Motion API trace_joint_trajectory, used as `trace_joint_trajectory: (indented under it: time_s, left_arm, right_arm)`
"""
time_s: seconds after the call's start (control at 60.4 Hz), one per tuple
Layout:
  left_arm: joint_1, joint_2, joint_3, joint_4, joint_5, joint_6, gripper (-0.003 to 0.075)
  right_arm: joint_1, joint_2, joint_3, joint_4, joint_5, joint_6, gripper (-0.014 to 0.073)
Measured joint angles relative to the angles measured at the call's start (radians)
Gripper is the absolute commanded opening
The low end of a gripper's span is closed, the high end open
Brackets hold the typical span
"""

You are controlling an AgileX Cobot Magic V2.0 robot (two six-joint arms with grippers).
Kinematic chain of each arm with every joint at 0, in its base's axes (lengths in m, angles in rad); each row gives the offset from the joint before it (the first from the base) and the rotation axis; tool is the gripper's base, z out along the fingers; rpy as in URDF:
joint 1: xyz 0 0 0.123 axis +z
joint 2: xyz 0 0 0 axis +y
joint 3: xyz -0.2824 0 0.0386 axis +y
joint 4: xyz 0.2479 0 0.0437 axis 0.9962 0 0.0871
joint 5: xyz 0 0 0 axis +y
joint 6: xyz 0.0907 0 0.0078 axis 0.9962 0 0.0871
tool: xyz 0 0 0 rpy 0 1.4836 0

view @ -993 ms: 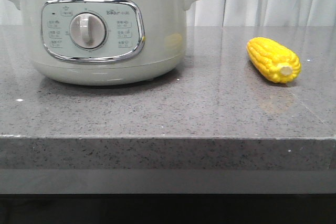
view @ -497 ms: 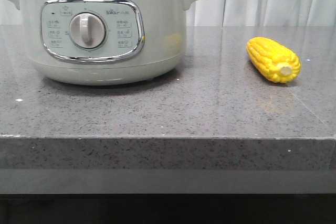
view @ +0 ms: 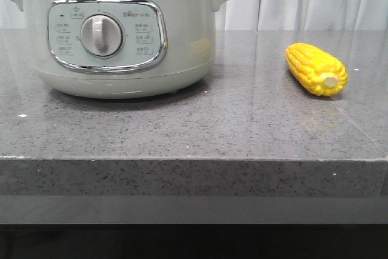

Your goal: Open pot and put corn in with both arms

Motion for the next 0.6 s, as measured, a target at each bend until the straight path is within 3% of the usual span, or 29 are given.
trace_joint_trajectory:
  time_s: [0.182, 0.596]
  left_arm:
    - [0.0, 0.0, 0.0, 0.002, 0.0, 0.0, 0.0176]
    - [0.0, -0.049, -0.088, 0.015, 0.08, 0.012, 0.0168]
  right_arm:
    - [0.0, 0.0, 0.0, 0.0, 0.0, 0.0, 0.065]
    - [0.0, 0.0, 0.0, 0.0, 0.0, 0.0, 0.065]
